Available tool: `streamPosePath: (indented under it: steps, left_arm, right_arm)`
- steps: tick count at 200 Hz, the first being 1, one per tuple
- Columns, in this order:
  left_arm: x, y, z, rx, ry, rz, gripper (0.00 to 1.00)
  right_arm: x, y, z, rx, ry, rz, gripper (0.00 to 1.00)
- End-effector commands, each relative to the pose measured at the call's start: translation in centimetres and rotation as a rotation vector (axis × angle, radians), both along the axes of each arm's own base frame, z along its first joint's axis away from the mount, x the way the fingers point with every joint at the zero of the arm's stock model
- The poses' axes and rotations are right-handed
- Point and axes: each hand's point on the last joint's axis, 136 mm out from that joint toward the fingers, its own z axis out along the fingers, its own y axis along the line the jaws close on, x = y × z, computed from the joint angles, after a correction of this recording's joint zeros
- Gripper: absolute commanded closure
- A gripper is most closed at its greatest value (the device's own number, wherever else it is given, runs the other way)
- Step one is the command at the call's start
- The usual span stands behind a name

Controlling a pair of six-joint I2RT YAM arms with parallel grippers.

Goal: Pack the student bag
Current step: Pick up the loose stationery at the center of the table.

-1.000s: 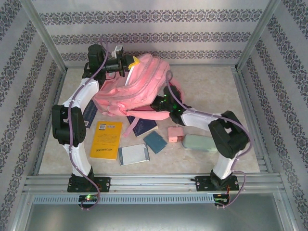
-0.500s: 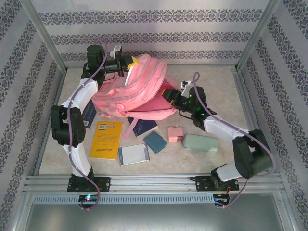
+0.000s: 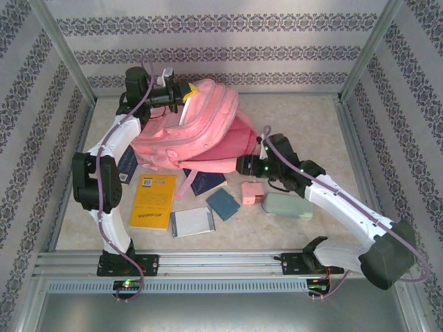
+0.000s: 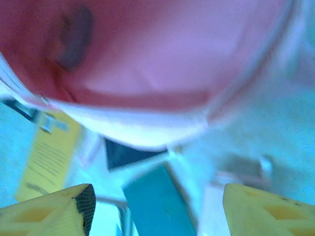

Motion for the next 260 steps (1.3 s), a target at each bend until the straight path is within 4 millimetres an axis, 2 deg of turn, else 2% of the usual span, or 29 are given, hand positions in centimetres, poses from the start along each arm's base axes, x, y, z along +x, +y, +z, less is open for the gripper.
streamPosePath:
  steps: [1,13,22,29,42,71,164,260]
  left_arm:
    - [-1.5,0.4,5.3,-0.018,-0.184,0.001,1.0]
    - [-1.6,0.4,5.4,-0.019,-0.185,-0.001,1.0]
    - [-1.6,0.4,5.4,-0.02,-0.184,-0.002,1.0]
    - [-1.7,0.3,5.3,-0.022,-0.183,-0.004,1.0]
    - [-1.8,0.4,5.3,-0.022,-0.183,-0.004,1.0]
    - [-2.1,0.4,5.2,-0.017,-0.183,-0.007,1.0]
    - [-2.3,0.5,5.0,-0.013,-0.175,-0.004,1.0]
    - [-2.4,0.5,4.8,-0.015,-0.172,-0.006,1.0]
  right_arm:
    - [-3.2,-3.5,-4.1,-0.245,0.133,-0.004,0.19]
    - [-3.6,-3.6,-5.3,-0.29,0.16,0.012,0.14]
    - [-3.7,-3.8,-6.1,-0.335,0.18,0.003,0.05]
    - [-3.7,-3.6,-6.6,-0.349,0.203,0.01,0.02]
    - [-3.8,-3.3,-7.4,-0.369,0.236,0.009,0.02]
    - [-3.4,-2.1,-7.8,-0.347,0.24,0.0,0.02]
    - [-2.2,-3.1,-9.6,-0.44,0.295,-0.121,0.02]
    - [-1.6,-1.6,-12.0,-0.426,0.335,-0.104,0.02]
